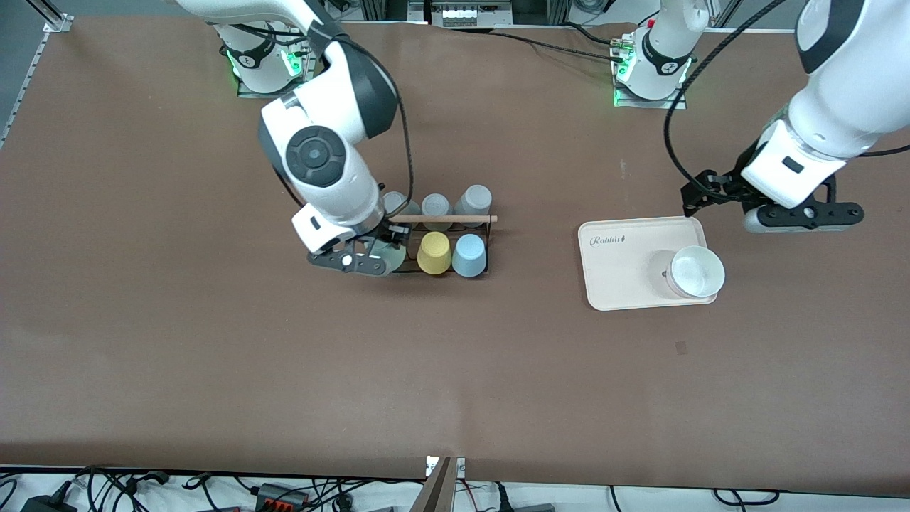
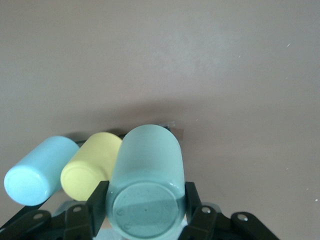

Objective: Hang scattered cups on rack with three cups
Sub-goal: 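Hang the teal cup on the rack peg beside the yellow cup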

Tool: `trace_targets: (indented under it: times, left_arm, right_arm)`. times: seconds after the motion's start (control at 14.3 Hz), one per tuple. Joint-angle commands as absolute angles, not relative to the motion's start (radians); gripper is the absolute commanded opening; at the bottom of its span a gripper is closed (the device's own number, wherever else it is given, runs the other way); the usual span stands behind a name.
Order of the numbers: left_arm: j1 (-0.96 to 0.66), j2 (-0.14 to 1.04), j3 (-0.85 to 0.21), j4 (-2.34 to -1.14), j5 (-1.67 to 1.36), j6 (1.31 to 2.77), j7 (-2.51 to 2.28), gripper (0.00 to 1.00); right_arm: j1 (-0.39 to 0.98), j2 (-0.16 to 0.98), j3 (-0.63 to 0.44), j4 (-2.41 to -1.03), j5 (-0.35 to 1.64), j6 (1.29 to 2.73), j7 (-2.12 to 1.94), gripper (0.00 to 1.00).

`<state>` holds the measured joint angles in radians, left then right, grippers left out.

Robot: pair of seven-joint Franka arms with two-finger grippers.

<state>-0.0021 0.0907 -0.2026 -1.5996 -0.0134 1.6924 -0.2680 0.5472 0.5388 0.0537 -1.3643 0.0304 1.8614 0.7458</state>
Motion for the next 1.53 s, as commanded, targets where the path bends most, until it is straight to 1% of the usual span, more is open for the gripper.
trace_targets:
  times: [0.0, 0.21, 0.35, 0.56, 0.7, 0.84, 0.98, 1.05, 1.12, 1.19, 1.26, 1.47]
  left_arm:
    - [0.008, 0.075, -0.210, -1.614, -0.014, 1.649, -0.253, 1.00]
    - [0.003, 0.063, -0.245, -1.615, -0.017, 1.640, -0.259, 1.00]
    - [0.006, 0.052, -0.302, -1.627, -0.017, 1.629, -0.264, 1.00]
    - [-0.001, 0.037, -0.331, -1.656, -0.015, 1.620, -0.262, 1.00]
    - [0.008, 0.005, -0.402, -1.680, -0.006, 1.579, -0.262, 1.00]
    - [0.029, -0.006, -0.396, -1.689, -0.014, 1.572, -0.261, 1.00]
    - [0.116, 0.001, -0.397, -1.671, -0.038, 1.613, -0.247, 1.00]
    - [0.158, 0.006, -0.397, -1.655, -0.082, 1.620, -0.241, 1.00]
    - [0.172, 0.005, -0.394, -1.657, -0.084, 1.629, -0.236, 1.00]
    - [0.198, 0.006, -0.388, -1.657, -0.084, 1.662, -0.239, 1.00]
    - [0.227, 0.005, -0.393, -1.655, -0.074, 1.710, -0.239, 1.00]
    - [0.235, 0.002, -0.394, -1.657, -0.012, 1.698, -0.239, 1.00]
  right_arm:
    - [0.566, 0.575, 0.044, -1.331, 0.032, 1.847, 0.770, 0.36]
    - [0.580, 0.607, 0.044, -1.335, 0.003, 1.850, 0.769, 0.36]
    - [0.587, 0.635, 0.044, -1.335, -0.021, 1.862, 0.773, 0.36]
    - [0.592, 0.655, 0.044, -1.341, -0.020, 1.902, 0.773, 0.37]
    - [0.592, 0.667, 0.044, -1.344, -0.026, 1.905, 0.770, 0.37]
    - [0.597, 0.675, 0.044, -1.345, -0.026, 1.907, 0.770, 0.38]
    - [0.601, 0.683, 0.044, -1.356, -0.026, 1.925, 0.772, 0.40]
    - [0.601, 0.683, 0.044, -1.362, -0.026, 1.933, 0.772, 0.44]
    - [0.600, 0.683, 0.044, -1.365, -0.026, 1.934, 0.770, 0.54]
    - [0.597, 0.681, 0.044, -1.365, -0.026, 1.931, 0.770, 0.83]
    - [0.591, 0.678, 0.044, -1.365, -0.026, 1.927, 0.759, 0.99]
    - [0.560, 0.629, 0.037, -1.355, -0.025, 1.918, 0.735, 1.00]
